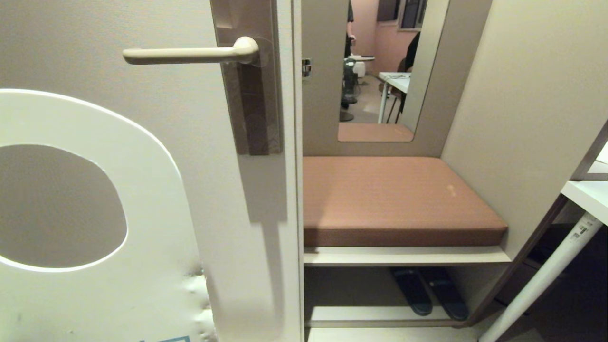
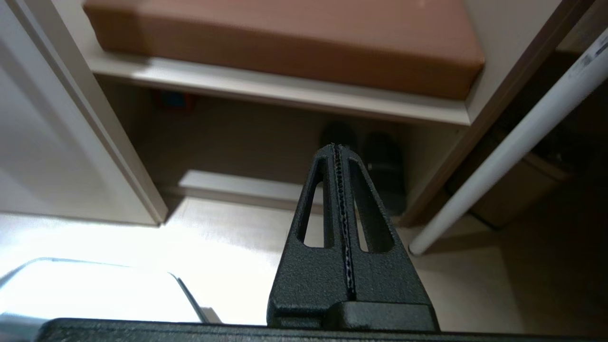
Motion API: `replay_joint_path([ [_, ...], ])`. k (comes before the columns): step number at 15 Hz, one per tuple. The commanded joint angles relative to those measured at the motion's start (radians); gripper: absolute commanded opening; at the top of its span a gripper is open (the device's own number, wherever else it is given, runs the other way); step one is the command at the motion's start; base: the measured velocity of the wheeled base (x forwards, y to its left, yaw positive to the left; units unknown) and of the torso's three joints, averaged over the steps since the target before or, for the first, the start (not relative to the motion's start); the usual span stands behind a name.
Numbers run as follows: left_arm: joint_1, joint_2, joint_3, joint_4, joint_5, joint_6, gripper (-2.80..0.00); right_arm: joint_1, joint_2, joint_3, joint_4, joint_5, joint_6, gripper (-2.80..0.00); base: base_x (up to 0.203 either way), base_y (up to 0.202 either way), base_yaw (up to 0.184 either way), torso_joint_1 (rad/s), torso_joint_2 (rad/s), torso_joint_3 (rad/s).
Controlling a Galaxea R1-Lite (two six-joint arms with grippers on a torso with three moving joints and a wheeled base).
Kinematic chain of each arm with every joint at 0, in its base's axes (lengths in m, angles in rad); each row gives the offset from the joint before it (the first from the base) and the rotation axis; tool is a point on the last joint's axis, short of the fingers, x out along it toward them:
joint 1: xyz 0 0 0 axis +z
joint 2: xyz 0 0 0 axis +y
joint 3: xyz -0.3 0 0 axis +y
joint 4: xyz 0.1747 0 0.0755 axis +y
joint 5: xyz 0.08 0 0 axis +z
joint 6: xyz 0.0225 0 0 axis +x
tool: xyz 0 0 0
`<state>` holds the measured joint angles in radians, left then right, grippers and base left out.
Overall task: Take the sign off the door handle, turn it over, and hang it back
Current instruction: Hang the sign back with the other side facing out
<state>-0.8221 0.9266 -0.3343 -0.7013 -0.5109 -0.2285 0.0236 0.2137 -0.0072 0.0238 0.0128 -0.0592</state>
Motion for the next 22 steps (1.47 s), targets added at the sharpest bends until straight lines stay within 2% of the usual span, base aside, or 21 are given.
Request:
replay_joint_path([
  [1, 0.000, 0.003, 0.000, -0.004, 0.002, -0.002, -2.80, -0.009, -0.074, 0.000, 0.001, 0.000, 0.002, -2.80, 0.000, 0.000, 0.000, 0.000, 0.00, 0.000],
  [7, 0.001, -0.017, -0.007, -0.012, 0.143, -0.001, -2.80, -0.022, -0.212, 0.000, -0.001, 0.001, 0.007, -2.80, 0.000, 0.000, 0.000, 0.000, 0.00, 0.000],
  [10, 0.006, -0.045, -0.002, -0.006, 0.158, -0.001, -2.80, -0.022, -0.212, 0.000, -0.004, 0.001, 0.007, -2.80, 0.000, 0.000, 0.000, 0.000, 0.00, 0.000],
  [11, 0.031, -0.047, -0.002, -0.006, 0.169, 0.001, -2.80, -0.022, -0.212, 0.001, -0.005, 0.001, 0.009, -2.80, 0.000, 0.000, 0.000, 0.000, 0.00, 0.000],
  [13, 0.113, -0.048, -0.004, -0.006, 0.179, 0.003, -2.80, -0.022, -0.212, 0.001, -0.005, 0.000, 0.010, -2.80, 0.000, 0.000, 0.000, 0.000, 0.00, 0.000],
  [16, 0.291, -0.039, -0.007, -0.005, 0.180, 0.010, -2.80, -0.022, -0.212, 0.001, -0.005, 0.000, 0.010, -2.80, 0.000, 0.000, 0.000, 0.000, 0.00, 0.000],
  [19, 0.476, -0.002, -0.008, -0.005, 0.181, 0.069, -2.80, -0.022, -0.212, 0.001, -0.005, 0.000, 0.009, -2.80, 0.000, 0.000, 0.000, 0.000, 0.00, 0.000],
  [22, 0.617, 0.062, -0.032, -0.005, 0.182, 0.103, -2.80, -0.022, -0.212, 0.001, -0.005, 0.000, 0.009, -2.80, 0.000, 0.000, 0.000, 0.000, 0.00, 0.000],
])
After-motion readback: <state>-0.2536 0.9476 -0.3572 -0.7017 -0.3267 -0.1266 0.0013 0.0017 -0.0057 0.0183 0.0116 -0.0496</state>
